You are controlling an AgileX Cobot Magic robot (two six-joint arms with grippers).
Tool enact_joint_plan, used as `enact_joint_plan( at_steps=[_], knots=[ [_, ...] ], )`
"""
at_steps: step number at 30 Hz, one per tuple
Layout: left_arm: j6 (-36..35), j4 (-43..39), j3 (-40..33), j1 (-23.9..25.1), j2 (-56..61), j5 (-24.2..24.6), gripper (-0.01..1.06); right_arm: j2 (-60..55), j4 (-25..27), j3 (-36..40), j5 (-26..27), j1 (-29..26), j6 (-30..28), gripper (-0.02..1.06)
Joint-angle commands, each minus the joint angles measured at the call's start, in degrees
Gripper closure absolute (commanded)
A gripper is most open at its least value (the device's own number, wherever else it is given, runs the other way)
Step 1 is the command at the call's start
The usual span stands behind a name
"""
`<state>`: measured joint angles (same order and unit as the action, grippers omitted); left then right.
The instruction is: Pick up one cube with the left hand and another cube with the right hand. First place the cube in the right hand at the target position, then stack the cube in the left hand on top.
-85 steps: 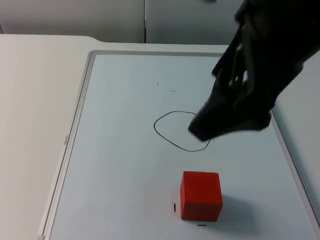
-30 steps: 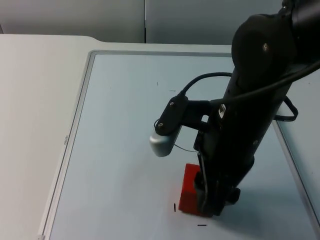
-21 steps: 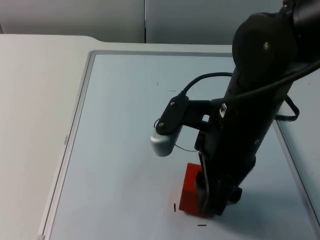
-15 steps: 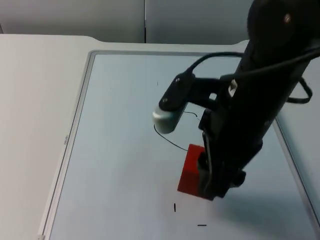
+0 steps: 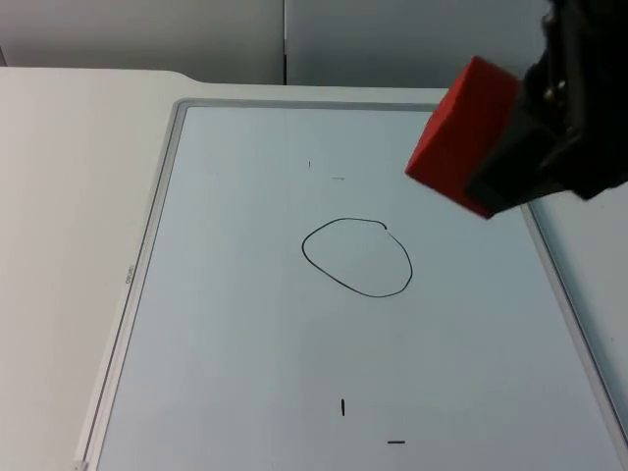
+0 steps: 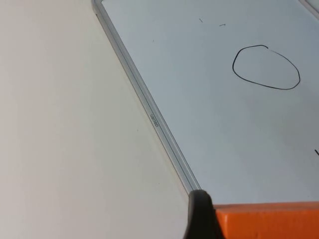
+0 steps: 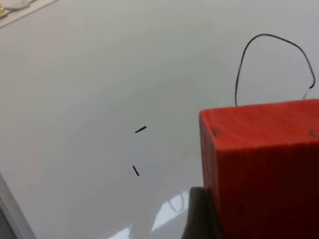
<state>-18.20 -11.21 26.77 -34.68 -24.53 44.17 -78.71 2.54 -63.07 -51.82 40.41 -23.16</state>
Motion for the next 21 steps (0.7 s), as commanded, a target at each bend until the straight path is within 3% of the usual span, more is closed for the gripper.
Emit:
enact_joint_plan(
  at_steps=[1, 7, 13, 21],
  knots=[
    [-0.24, 0.03, -0.16, -0.34, 0.38, -1.01, 0.86, 2.76, -1.3, -0.54, -1.28, 0.17, 2.35, 1.05],
    [-0.24, 0.03, -0.16, -0.34, 0.38, -1.01, 0.86, 4.53, -5.77, -0.43, -2.29, 0.17, 9.1, 1.05],
    [-0.24, 0.03, -0.16, -0.34, 0.38, -1.01, 0.86, 3.59, -10.07, -0.43, 0.41, 0.03, 17.83, 1.05],
    [-0.24, 0.03, -0.16, -0.34, 0.38, -1.01, 0.86, -0.6, -10.13, -0.43, 3.28, -0.3, 20.19, 1.05]
  ],
)
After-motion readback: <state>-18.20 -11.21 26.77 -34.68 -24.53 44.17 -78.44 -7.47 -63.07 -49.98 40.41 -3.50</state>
